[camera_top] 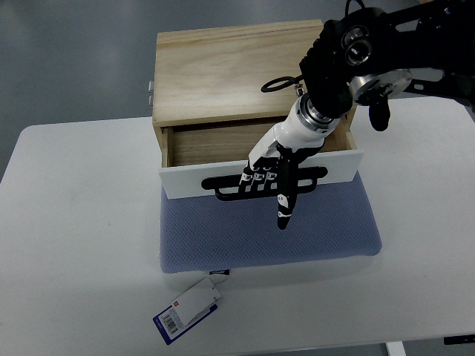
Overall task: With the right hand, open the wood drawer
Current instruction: 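Pull the upper drawer toward the robot with the right hand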
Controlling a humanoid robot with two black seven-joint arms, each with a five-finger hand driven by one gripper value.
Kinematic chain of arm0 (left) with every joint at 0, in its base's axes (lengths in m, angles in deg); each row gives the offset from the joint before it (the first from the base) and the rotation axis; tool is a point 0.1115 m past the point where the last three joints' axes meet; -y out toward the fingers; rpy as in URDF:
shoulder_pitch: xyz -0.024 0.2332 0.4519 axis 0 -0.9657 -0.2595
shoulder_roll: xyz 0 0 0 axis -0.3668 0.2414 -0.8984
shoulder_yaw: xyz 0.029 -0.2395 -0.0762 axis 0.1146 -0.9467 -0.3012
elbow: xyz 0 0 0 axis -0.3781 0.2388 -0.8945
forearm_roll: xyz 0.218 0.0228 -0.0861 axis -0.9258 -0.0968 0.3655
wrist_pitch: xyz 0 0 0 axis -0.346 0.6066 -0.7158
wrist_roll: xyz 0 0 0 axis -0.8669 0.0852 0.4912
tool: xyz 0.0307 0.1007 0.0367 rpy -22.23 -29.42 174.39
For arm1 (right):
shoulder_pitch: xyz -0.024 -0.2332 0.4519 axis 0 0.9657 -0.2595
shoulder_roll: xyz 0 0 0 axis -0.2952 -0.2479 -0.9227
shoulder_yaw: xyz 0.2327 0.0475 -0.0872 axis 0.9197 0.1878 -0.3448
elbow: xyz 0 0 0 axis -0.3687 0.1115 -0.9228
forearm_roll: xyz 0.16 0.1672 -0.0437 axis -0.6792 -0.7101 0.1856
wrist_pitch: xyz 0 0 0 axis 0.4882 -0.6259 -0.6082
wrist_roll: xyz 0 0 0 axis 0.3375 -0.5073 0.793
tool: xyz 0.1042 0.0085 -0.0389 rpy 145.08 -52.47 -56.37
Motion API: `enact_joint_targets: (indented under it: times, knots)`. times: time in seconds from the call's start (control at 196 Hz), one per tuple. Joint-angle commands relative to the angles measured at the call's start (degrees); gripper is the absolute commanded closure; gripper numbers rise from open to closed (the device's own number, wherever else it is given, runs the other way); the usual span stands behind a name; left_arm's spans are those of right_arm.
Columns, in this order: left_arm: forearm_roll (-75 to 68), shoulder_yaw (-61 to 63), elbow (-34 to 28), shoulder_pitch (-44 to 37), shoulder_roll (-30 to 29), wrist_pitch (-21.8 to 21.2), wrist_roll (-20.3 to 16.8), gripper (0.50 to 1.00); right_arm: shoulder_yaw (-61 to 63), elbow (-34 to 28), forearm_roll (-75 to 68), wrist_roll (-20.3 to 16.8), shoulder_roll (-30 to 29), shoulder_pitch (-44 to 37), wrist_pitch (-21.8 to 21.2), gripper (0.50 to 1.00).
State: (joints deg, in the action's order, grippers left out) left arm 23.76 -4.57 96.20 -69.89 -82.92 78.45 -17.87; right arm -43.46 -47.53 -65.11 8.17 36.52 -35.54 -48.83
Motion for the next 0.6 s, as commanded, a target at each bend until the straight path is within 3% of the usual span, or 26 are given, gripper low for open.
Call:
enact_joint_targets:
  times: [0.0,0.597]
  knots:
    - [0.0,0.0,0.0,0.0,0.0,0.0,0.0,0.500,0.0,-0.1,-0.2,0.0,0.0,-0.1,-0.9,0.556]
    - [0.0,-0.1,-0.1,0.0,0.0,-0.1,0.0,0.500,0.0,-2.3,-0.5,0.1,1.7,-0.3,-2.3,0.556]
